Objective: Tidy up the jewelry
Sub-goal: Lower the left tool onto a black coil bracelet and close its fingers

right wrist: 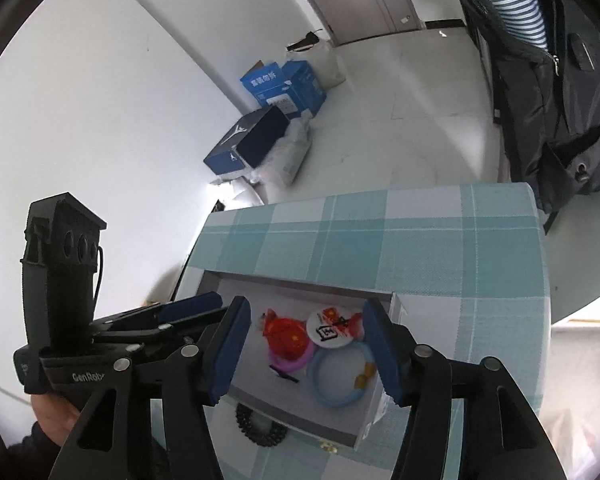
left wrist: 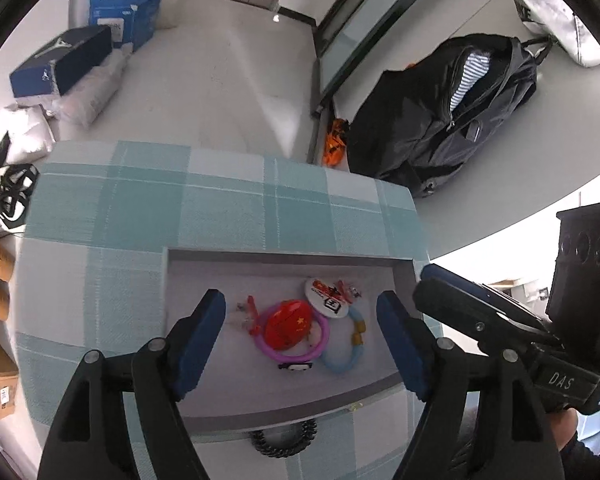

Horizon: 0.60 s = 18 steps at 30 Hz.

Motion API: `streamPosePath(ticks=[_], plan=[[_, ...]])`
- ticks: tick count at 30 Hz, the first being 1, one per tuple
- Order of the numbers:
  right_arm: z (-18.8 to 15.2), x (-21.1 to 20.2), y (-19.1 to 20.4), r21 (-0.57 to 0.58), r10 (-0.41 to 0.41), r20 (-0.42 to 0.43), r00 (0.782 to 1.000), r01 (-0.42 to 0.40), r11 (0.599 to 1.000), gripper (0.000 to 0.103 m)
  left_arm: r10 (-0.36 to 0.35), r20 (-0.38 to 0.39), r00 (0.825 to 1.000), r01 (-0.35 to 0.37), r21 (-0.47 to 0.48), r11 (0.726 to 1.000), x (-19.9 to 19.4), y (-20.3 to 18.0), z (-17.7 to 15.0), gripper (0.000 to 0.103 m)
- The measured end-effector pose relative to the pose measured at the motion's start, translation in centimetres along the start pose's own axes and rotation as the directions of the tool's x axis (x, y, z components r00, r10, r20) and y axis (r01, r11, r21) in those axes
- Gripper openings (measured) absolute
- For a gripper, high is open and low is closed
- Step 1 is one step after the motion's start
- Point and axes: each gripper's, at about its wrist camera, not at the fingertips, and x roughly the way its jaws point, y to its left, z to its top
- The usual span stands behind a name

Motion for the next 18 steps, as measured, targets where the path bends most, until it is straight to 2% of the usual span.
streamPosePath(ticks=[9,11,15,18], plan=[[-0.7,-1.2,-0.4,0.030,-0.019,0.027,0.999,0.018,0.999,0.077,0.083,0.102,0.991,-0.088,0.045,0.995,-3.1,0.0,-2.1,0.074],[-0.9,-1.9,-0.4,0.040,-0.021,0.047,0.999,0.020,0.999,0.084,0.100,0.117,0.988,-0.108,0.065,0.992,-3.6,-0.2,-2.8,0.074],[-1.6,-3.0,-0.3,0.045,-0.035,0.074,0.997,0.031,0.999,0.090,0.134,0.110,0.985,-0.149,0.133,0.980,-3.9,-0.9,-4.4,0.074],[-2.2,-3.5,-0.3,0.047,-0.039,0.084,0.996,0.035,0.998,0.094,0.149,0.119,0.982,-0.166,0.148,0.975,-4.3,-1.2,-5.6,0.074]])
